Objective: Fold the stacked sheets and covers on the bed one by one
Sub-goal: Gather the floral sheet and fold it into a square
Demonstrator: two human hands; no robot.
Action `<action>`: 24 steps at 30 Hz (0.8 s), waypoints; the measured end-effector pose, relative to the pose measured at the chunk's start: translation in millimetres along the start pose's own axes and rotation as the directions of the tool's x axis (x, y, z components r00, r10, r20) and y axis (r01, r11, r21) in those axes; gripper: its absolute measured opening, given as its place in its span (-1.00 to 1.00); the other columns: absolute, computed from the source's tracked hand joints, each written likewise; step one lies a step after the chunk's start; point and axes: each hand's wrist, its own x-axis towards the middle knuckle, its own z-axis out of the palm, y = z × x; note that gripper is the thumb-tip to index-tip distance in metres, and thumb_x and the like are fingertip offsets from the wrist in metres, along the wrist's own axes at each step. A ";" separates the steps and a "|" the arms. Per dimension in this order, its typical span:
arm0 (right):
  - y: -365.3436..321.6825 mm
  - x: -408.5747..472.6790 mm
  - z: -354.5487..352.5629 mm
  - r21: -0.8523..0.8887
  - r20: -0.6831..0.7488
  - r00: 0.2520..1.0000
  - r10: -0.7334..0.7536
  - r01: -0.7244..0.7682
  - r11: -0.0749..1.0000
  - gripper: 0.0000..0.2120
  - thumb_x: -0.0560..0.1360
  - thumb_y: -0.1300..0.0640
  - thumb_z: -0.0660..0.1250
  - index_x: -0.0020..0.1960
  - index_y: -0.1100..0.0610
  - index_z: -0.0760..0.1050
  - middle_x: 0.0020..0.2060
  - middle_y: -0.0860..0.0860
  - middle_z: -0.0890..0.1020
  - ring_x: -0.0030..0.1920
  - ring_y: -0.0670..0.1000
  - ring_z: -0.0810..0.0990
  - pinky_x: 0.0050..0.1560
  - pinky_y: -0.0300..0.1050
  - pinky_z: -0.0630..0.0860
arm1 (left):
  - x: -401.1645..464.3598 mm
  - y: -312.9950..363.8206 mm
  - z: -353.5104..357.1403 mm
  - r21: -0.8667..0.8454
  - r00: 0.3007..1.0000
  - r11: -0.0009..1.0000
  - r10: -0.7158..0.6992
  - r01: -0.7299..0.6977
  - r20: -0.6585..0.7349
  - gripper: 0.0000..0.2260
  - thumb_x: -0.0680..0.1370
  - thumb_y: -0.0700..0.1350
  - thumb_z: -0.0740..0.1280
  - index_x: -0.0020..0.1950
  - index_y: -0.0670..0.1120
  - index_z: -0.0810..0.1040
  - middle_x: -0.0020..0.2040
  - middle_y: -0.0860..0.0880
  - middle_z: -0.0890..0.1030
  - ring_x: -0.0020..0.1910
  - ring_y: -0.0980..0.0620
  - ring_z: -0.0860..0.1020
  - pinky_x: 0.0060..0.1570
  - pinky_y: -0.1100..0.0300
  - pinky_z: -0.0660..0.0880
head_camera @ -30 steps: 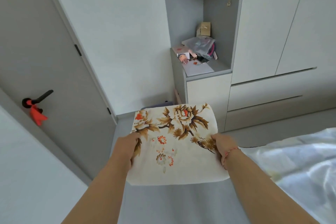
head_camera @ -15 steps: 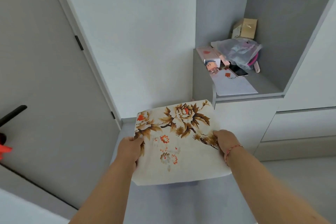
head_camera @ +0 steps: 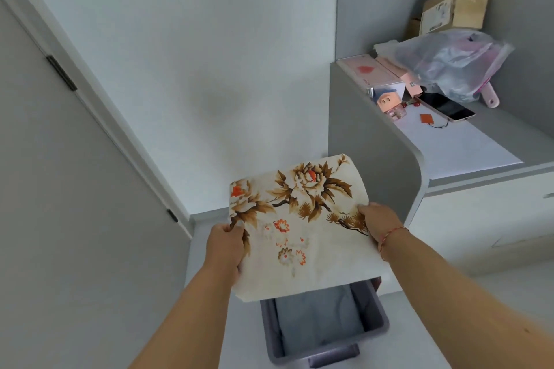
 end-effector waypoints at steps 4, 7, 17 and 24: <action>7.2 63.8 37.2 -0.058 -0.040 0.999 0.014 -0.016 0.998 -0.78 0.63 0.12 0.11 0.14 0.26 0.37 0.06 0.23 0.51 0.12 0.18 0.49 0.20 -0.01 0.39 | 76.8 -12.1 27.4 0.031 1.000 0.999 0.016 -0.017 0.011 -0.84 0.64 -0.01 0.20 0.00 -0.10 0.44 -0.01 -0.13 0.60 0.00 -0.14 0.57 0.15 -0.13 0.52; 33.5 121.2 66.5 -0.078 -0.069 0.996 0.052 -0.057 0.995 -0.65 0.63 0.12 0.10 0.32 0.31 0.33 0.19 0.26 0.51 0.22 0.23 0.47 0.22 -0.01 0.38 | 133.8 -40.8 59.8 0.066 1.000 0.998 0.017 -0.018 0.008 -0.83 0.64 -0.02 0.19 0.01 -0.12 0.42 -0.02 -0.13 0.58 -0.02 -0.13 0.56 0.11 -0.09 0.53; 173.7 294.9 157.4 -0.105 0.033 0.993 0.111 -0.107 0.989 -0.69 0.61 0.14 0.14 0.33 0.19 0.32 0.10 0.19 0.57 0.13 0.18 0.54 0.19 0.02 0.47 | 294.2 -198.3 169.4 0.142 0.999 0.989 -0.025 0.031 -0.047 -0.84 0.66 -0.06 0.15 0.05 -0.16 0.37 -0.09 -0.09 0.51 -0.17 0.01 0.48 -0.24 0.15 0.39; 274.3 395.4 209.0 -0.190 0.024 0.994 0.104 -0.098 0.977 -0.65 0.57 0.14 0.21 0.32 0.21 0.33 0.08 0.13 0.54 0.10 0.15 0.53 0.09 -0.09 0.43 | 375.8 -295.6 235.1 0.174 0.999 0.984 -0.044 0.048 -0.030 -0.88 0.66 -0.10 0.15 0.10 -0.15 0.37 -0.04 -0.07 0.51 -0.14 0.03 0.48 -0.21 0.15 0.39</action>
